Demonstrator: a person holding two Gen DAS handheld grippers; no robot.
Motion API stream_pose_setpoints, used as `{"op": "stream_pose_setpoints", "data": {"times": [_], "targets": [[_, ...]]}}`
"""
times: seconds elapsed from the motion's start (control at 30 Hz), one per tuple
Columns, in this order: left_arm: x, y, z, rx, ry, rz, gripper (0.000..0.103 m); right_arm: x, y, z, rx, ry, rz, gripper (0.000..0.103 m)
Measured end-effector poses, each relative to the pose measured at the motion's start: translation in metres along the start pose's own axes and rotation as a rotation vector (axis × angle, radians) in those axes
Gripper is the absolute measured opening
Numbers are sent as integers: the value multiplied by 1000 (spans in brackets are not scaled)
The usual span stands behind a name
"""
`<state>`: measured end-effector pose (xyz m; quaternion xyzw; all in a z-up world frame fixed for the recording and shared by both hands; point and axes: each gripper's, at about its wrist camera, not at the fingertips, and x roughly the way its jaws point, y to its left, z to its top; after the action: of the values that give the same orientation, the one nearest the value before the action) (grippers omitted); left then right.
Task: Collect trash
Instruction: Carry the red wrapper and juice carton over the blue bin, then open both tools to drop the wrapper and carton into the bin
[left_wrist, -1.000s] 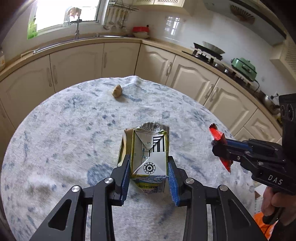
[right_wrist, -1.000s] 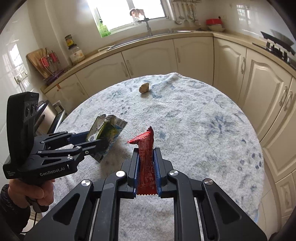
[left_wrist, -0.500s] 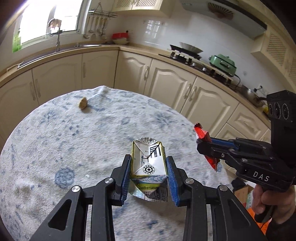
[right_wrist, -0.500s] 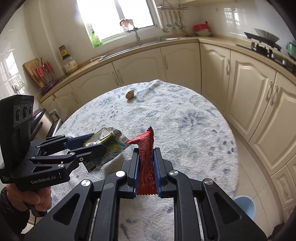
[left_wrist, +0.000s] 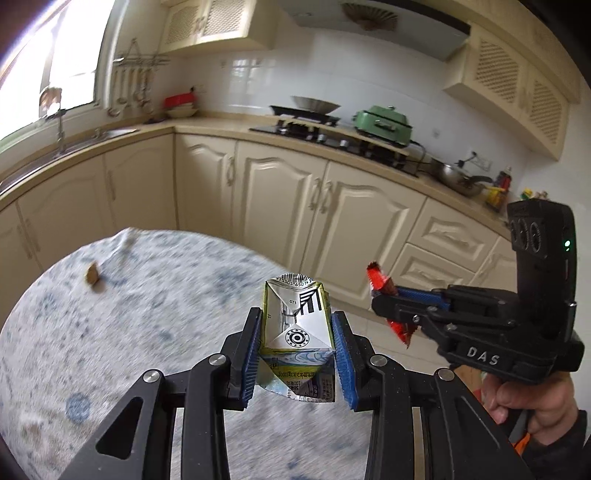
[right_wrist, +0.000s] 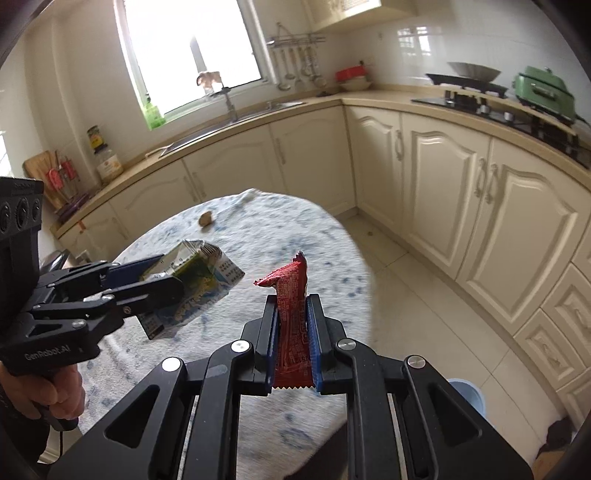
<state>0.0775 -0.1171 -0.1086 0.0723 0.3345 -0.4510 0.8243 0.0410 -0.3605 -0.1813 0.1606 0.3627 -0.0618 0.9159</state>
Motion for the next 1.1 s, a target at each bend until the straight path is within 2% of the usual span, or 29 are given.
{"op": "stream_pose_setpoints", "data": {"times": [0.27,0.5,0.77,1.03,1.1], "targets": [[38,-74,34,123,-8,-123,32,-59,-72,-12,106,-66,-149,14],[115,-134,48,173,79,-236,32,-89,-146,-37,222,-61,-277,14],[232,-169,61,184,242,-289,32,-73,-224,-79,384,15,-334,14],[336,-197,83,166,362,-290,32,-41,-282,-110,484,84,-346,14],[361,-202,83,158,393,-287,33,-33,-293,-115,507,97,-344,18]]}}
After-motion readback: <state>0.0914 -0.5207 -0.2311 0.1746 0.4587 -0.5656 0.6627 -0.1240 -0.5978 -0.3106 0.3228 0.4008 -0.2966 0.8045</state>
